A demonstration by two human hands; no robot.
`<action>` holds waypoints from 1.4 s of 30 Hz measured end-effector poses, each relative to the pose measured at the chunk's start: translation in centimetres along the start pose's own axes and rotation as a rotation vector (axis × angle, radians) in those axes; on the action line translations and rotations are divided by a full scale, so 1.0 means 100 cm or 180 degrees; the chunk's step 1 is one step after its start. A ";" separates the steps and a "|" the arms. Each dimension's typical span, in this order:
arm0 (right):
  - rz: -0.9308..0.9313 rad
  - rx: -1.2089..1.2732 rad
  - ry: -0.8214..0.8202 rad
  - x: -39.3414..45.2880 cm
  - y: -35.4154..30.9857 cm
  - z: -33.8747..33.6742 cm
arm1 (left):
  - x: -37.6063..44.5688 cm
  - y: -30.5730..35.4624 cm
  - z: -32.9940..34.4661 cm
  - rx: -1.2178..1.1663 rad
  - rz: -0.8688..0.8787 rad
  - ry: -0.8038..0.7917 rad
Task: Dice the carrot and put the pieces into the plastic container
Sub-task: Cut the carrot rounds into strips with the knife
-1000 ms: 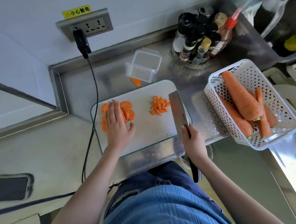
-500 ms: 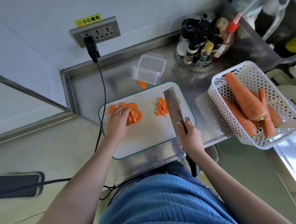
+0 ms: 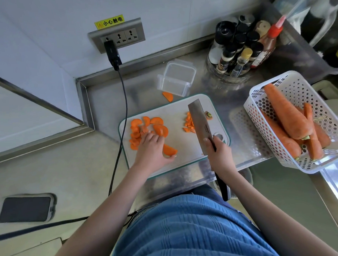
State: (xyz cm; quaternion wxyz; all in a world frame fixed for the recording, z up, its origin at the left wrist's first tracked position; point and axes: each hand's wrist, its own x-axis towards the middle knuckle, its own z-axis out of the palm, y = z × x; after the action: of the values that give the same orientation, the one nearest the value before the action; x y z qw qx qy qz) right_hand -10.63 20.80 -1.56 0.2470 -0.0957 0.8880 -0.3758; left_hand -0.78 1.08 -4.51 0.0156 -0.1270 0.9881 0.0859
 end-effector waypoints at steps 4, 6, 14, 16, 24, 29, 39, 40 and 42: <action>0.0055 -0.0003 -0.0065 0.005 0.002 0.005 | 0.003 0.015 0.001 0.0489 -0.0083 -0.0522; 0.0045 -0.0004 -0.0078 0.004 0.004 0.005 | 0.004 0.014 0.003 0.0455 -0.0090 -0.0545; 0.0059 0.0004 -0.0101 0.004 0.006 0.001 | 0.011 -0.009 0.002 -0.0193 -0.0088 0.0648; 0.0080 0.0018 -0.0101 0.003 0.006 0.000 | 0.020 -0.018 0.000 -0.0253 -0.0226 0.0263; 0.0120 0.0002 -0.0116 0.004 0.007 -0.001 | 0.030 -0.028 0.002 -0.0754 -0.0318 0.0296; 0.0103 0.0037 -0.0078 0.006 0.007 -0.001 | 0.015 -0.014 0.000 -0.1261 -0.0231 0.0904; 0.0111 -0.0047 -0.0129 0.001 0.009 0.001 | -0.011 0.019 0.021 -0.1732 0.0097 0.0408; 0.0113 -0.0061 -0.0126 0.000 0.011 0.001 | -0.011 0.019 0.023 -0.1747 0.0139 0.0388; 0.0124 -0.0082 -0.0123 -0.002 0.015 0.001 | -0.015 0.016 0.028 -0.1628 0.0283 0.0270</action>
State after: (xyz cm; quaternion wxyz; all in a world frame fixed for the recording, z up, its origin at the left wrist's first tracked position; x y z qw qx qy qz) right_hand -10.38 21.88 -2.57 0.2701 -0.0889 0.8896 -0.3575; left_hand 0.26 3.47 -6.89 -0.0622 -0.0867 0.9386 0.3281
